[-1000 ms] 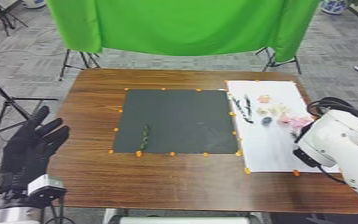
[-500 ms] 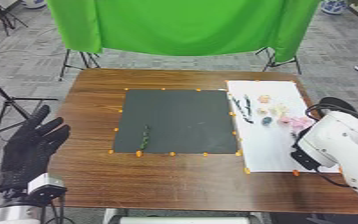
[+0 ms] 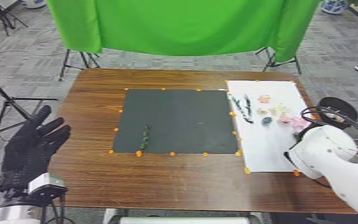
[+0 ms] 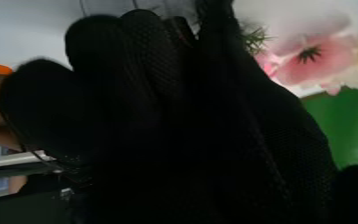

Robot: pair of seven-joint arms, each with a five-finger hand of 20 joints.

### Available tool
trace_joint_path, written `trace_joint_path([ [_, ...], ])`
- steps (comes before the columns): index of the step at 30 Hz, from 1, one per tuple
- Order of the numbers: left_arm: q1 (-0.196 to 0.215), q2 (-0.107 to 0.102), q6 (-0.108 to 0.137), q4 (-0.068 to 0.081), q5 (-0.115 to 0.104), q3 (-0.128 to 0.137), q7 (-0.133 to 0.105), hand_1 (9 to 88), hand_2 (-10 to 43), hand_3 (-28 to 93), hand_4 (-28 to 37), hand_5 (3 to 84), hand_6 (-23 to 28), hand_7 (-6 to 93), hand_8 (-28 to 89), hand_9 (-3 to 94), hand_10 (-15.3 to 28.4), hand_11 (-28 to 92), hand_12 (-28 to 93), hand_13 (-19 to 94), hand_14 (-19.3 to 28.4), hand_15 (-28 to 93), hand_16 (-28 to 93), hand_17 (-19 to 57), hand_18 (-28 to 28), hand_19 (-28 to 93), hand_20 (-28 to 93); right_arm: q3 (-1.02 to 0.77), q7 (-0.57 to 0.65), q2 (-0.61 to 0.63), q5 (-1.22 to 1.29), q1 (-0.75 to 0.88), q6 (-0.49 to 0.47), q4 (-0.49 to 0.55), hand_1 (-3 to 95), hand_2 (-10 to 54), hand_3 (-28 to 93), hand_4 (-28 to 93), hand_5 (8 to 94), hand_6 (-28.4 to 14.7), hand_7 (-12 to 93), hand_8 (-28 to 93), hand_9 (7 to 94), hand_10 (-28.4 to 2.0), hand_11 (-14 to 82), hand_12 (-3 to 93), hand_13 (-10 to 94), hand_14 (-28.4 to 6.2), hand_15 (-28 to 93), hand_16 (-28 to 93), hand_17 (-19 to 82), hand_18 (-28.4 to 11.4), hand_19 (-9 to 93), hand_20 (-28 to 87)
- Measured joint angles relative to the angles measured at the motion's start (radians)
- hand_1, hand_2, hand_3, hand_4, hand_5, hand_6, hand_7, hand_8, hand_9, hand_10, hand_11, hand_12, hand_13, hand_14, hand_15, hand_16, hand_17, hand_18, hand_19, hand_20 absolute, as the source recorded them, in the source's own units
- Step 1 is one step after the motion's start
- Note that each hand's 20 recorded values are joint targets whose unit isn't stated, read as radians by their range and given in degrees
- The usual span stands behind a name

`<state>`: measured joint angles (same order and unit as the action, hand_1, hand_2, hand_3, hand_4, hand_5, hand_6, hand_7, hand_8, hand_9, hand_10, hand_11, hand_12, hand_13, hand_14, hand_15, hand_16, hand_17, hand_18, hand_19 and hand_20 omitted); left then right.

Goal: Arrange flowers

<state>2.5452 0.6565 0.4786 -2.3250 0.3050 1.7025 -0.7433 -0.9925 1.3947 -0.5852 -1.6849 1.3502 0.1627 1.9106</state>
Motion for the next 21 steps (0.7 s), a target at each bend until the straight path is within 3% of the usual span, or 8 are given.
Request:
trace_joint_path([
  [10, 0.002, 0.017, -0.003, 0.000, 0.014, 0.012, 0.022, 30.1, 7.0, 65, -20.8, 36.2, 9.0, 10.1, -8, 32.7, 19.2, 29, 11, 22, 25.9, 56, -12, -6.9, 25.5, 51, 5, -0.028, -0.015, 0.029, -0.116, 0.031, 0.017, 0.056, 65.6, -6.7, 70, -28, 86.1, -10.2, 13, 22, 93.1, -14.1, 29.1, 22.4, 94, -6.2, 52, 12, 72, -8.7, 93, -18],
  [16, 0.012, 0.028, -0.004, -0.002, 0.022, 0.025, 0.032, 30.0, 7.0, 65, -20.8, 36.1, 9.0, 10.2, -8, 32.7, 19.2, 29, 11, 22, 26.0, 56, -12, -6.8, 25.5, 51, 5, -0.040, -0.036, 0.034, -0.145, 0.011, 0.010, 0.103, 64.2, -7.4, 71, -28, 86.1, -8.8, 14, 22, 93.6, -12.1, 29.4, 22.3, 94, -4.3, 52, 13, 74, -7.5, 93, -19],
  [21, 0.037, 0.023, -0.002, -0.008, 0.014, 0.043, 0.020, 30.0, 7.0, 65, -20.7, 36.1, 9.0, 10.0, -8, 32.7, 19.3, 29, 11, 21, 26.0, 56, -12, -6.8, 25.5, 51, 5, 0.021, -0.066, 0.028, -0.149, -0.075, -0.013, 0.142, 63.8, -7.7, 72, -28, 85.9, -8.7, 14, 22, 93.7, -11.8, 29.2, 23.0, 94, -3.9, 52, 13, 74, -7.3, 93, -20],
])
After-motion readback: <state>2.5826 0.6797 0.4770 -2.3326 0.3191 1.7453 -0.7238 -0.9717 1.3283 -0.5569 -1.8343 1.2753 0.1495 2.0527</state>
